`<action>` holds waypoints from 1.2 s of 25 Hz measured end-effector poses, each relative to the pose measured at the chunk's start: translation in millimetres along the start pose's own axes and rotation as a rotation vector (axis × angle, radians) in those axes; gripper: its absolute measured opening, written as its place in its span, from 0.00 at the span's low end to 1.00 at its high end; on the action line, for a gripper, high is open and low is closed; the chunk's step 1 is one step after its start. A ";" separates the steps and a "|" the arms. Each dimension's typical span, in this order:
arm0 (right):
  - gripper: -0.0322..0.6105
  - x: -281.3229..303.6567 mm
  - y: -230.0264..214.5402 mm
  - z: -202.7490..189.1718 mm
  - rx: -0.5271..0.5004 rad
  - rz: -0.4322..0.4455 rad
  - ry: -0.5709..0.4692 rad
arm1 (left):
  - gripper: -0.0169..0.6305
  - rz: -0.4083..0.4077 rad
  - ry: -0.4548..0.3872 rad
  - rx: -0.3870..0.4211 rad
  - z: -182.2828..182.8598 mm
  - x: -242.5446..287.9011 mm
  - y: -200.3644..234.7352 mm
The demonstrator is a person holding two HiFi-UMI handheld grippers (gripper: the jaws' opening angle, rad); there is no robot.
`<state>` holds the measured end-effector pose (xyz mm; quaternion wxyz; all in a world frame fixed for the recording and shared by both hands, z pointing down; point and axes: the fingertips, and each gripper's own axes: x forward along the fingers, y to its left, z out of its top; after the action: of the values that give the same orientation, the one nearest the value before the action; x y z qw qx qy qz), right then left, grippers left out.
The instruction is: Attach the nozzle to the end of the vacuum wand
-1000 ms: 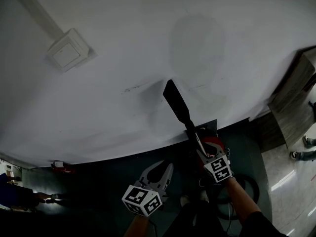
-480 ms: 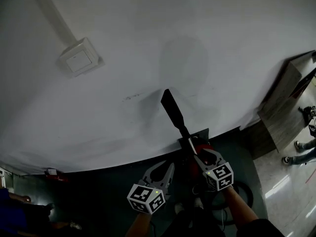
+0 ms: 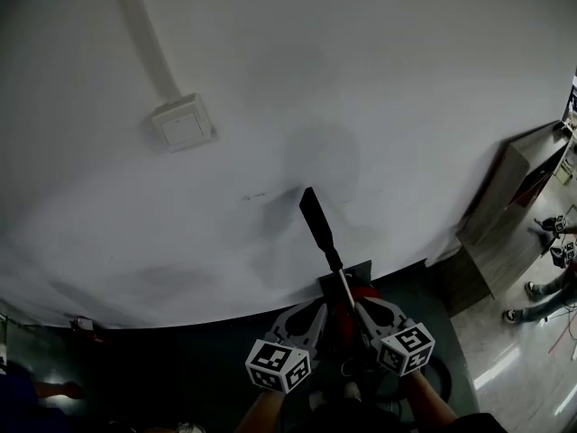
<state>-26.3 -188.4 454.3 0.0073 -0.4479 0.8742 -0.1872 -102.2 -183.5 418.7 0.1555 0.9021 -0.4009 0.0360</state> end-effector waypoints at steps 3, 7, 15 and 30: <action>0.08 -7.7 16.1 13.8 0.064 0.004 -0.038 | 0.06 -0.002 -0.010 0.012 4.0 -4.7 -5.0; 0.08 -16.0 22.2 7.0 0.066 0.011 -0.033 | 0.05 0.000 -0.016 0.012 4.5 -9.7 -9.8; 0.08 -22.7 19.5 12.7 0.085 0.006 -0.054 | 0.04 0.012 -0.017 0.008 0.7 -13.1 -12.9; 0.08 -26.4 23.4 14.1 0.092 0.023 -0.067 | 0.03 0.027 -0.008 -0.019 -5.9 -18.1 -12.2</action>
<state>-26.2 -159.8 429.2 0.0593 -0.4432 0.8690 -0.2121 -105.1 -161.1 417.8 0.1622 0.8952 -0.4140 0.0308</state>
